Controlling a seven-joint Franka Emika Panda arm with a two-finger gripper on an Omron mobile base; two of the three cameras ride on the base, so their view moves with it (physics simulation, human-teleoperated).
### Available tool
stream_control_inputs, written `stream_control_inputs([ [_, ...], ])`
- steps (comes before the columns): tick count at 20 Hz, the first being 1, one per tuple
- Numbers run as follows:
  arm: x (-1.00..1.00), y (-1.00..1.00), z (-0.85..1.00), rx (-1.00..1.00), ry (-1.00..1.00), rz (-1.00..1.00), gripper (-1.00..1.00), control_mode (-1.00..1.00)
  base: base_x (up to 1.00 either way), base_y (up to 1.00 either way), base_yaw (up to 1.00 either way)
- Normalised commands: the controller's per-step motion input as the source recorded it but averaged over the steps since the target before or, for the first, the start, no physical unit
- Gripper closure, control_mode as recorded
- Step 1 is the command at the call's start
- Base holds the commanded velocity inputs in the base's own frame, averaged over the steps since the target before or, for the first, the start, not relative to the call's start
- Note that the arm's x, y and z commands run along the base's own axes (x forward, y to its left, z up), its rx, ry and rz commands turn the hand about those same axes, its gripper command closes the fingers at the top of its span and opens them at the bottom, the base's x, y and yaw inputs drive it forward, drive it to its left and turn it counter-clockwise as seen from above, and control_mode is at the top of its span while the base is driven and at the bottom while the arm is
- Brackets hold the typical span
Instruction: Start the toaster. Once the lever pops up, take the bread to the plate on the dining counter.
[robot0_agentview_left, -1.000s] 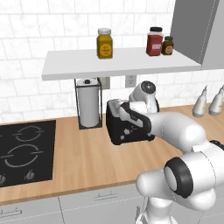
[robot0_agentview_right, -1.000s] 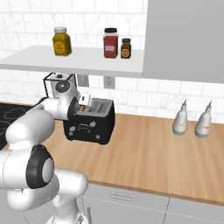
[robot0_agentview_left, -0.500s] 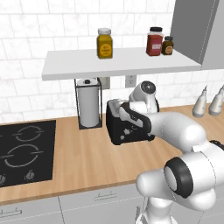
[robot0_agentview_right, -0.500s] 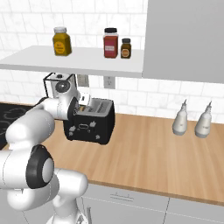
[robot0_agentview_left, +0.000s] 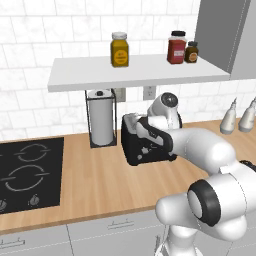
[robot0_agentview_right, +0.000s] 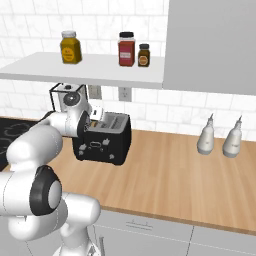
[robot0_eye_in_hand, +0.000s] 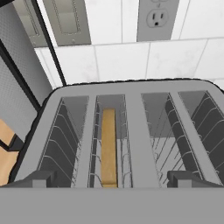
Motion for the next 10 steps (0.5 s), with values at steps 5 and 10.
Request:
stream_control_inputs([
  [5,0.00,0.00,0.00,0.00,0.00,0.00,-1.00,-1.00,0.00,0.00,0.00],
  [10,0.00,0.00,0.00,0.00,0.00,0.00,-1.00,-1.00,0.00,0.00,0.00],
])
